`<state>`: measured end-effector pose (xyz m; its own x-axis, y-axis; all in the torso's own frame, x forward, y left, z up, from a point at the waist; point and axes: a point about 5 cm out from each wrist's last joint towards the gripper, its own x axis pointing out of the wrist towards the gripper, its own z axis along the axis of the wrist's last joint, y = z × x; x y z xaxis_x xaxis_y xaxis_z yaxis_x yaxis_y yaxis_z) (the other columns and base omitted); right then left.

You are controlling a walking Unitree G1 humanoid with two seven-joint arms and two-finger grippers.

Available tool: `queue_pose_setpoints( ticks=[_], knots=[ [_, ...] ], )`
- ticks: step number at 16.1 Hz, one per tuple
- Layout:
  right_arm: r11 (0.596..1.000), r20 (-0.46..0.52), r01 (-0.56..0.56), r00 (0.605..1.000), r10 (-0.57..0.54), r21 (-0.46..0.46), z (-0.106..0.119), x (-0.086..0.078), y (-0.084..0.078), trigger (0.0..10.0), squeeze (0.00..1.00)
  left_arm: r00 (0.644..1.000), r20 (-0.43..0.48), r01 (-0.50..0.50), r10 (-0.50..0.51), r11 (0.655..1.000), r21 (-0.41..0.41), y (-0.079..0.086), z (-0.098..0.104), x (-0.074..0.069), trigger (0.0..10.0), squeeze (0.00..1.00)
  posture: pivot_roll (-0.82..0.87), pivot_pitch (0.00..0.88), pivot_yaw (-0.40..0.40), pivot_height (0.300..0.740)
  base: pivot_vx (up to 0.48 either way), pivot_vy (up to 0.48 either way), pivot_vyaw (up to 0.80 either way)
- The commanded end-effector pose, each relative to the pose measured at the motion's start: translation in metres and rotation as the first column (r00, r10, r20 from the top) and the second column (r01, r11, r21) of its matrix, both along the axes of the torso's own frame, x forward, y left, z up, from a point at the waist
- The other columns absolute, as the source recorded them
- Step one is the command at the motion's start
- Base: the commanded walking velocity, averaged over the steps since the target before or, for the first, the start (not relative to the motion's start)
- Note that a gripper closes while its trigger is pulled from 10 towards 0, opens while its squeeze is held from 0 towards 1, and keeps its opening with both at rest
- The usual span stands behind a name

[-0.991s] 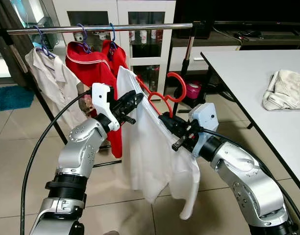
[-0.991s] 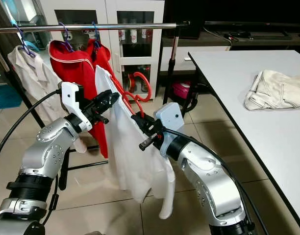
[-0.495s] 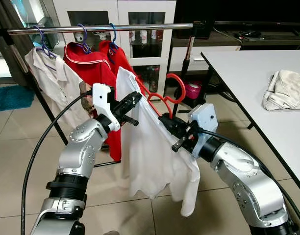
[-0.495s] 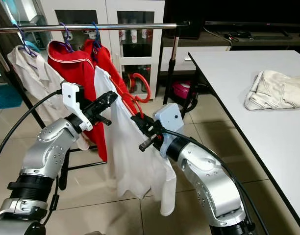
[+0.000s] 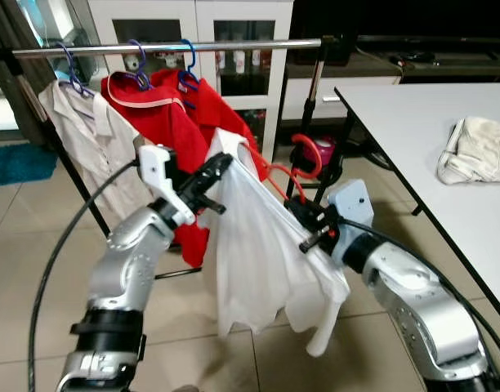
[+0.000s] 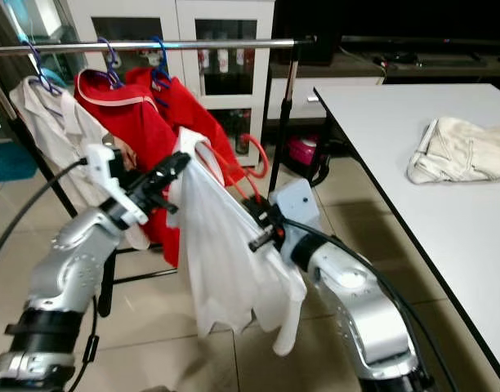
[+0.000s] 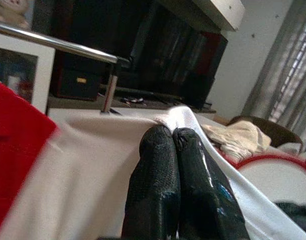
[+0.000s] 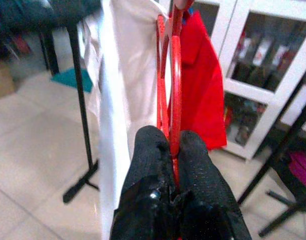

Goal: Hang hanger

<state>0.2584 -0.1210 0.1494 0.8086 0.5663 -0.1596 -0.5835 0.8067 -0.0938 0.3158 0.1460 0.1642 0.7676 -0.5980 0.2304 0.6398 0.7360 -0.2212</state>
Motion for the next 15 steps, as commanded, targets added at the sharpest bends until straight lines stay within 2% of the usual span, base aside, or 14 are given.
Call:
queue_pose_setpoints(
  ticks=[1,2,3,5,7,8,9,10,11,13,14,15],
  knots=[
    [1.0,-0.007,-0.006,1.0,0.005,-0.008,-0.001,-0.002,-0.007,0.0,0.0,0.997,0.055,-0.05,0.05,0.999,-0.003,0.012,0.011,0.0,0.0,0.0,-0.11,0.0,0.003,0.74,0.0,0.0,0.0],
    [0.997,-0.006,-0.077,0.997,0.077,-0.003,0.0,-0.008,-0.006,0.0,0.0,0.989,0.08,-0.123,0.123,0.992,-0.001,0.027,0.018,0.004,0.0,0.0,-0.11,0.0,0.002,0.74,0.0,0.0,0.0],
    [0.996,-0.007,-0.092,0.996,0.092,-0.001,0.0,-0.01,-0.007,0.0,0.0,0.985,0.09,-0.146,0.146,0.989,0.002,0.03,0.02,0.006,0.0,0.0,-0.11,0.0,0.002,0.74,0.0,0.0,0.0],
    [0.986,-0.011,-0.163,0.986,0.164,0.012,0.002,-0.017,-0.01,0.0,0.0,0.949,0.141,-0.291,0.283,0.956,0.035,0.055,0.036,0.018,0.0,0.0,-0.11,0.0,0.004,0.74,0.0,0.0,0.0],
    [0.977,0.006,-0.207,0.978,0.207,0.057,0.009,-0.022,-0.015,0.0,0.0,0.883,0.171,-0.459,0.437,0.88,0.121,0.08,0.043,0.03,0.0,0.0,-0.11,0.0,0.01,0.74,0.0,0.0,0.0],
    [0.972,0.014,-0.222,0.975,0.222,0.08,0.012,-0.024,-0.016,0.0,0.0,0.865,0.179,-0.494,0.47,0.859,0.134,0.086,0.044,0.032,0.0,0.0,-0.11,0.0,0.011,0.74,0.0,0.0,0.0],
    [0.96,0.029,-0.25,0.968,0.249,0.123,0.018,-0.027,-0.016,0.0,0.0,0.821,0.169,-0.57,0.546,0.804,0.169,0.097,0.043,0.039,0.0,0.0,-0.11,0.0,0.014,0.74,0.0,0.0,0.0],
    [0.95,0.041,-0.268,0.963,0.265,0.163,0.022,-0.029,-0.015,0.0,0.0,0.802,0.151,-0.598,0.578,0.778,0.194,0.101,0.039,0.043,0.0,0.0,-0.11,0.0,0.02,0.74,0.0,0.0,0.0],
    [0.949,0.049,-0.25,0.968,0.245,0.191,0.023,-0.028,-0.015,0.0,0.0,0.822,0.137,-0.57,0.553,0.798,0.197,0.094,0.035,0.045,0.0,0.0,-0.12,0.0,0.024,0.74,0.0,0.0,0.0],
    [0.966,0.052,-0.097,0.995,0.087,0.238,0.025,-0.014,-0.014,0.0,0.0,0.933,0.109,-0.358,0.343,0.912,0.2,0.053,0.022,0.042,0.0,0.0,-0.12,0.0,0.026,0.74,0.0,0.0,0.0],
    [0.965,0.052,-0.027,0.999,0.014,0.26,0.025,-0.008,-0.015,0.0,0.0,0.954,0.101,-0.298,0.283,0.935,0.192,0.042,0.018,0.039,0.0,0.0,-0.12,0.0,0.026,0.74,0.0,0.0,0.0],
    [0.924,0.01,0.165,0.984,-0.18,0.344,0.025,0.009,-0.019,0.0,0.0,0.992,0.072,-0.114,0.104,0.98,0.161,0.008,0.008,0.028,0.0,0.0,-0.13,0.0,0.036,0.74,0.0,0.0,0.0]
  ],
)
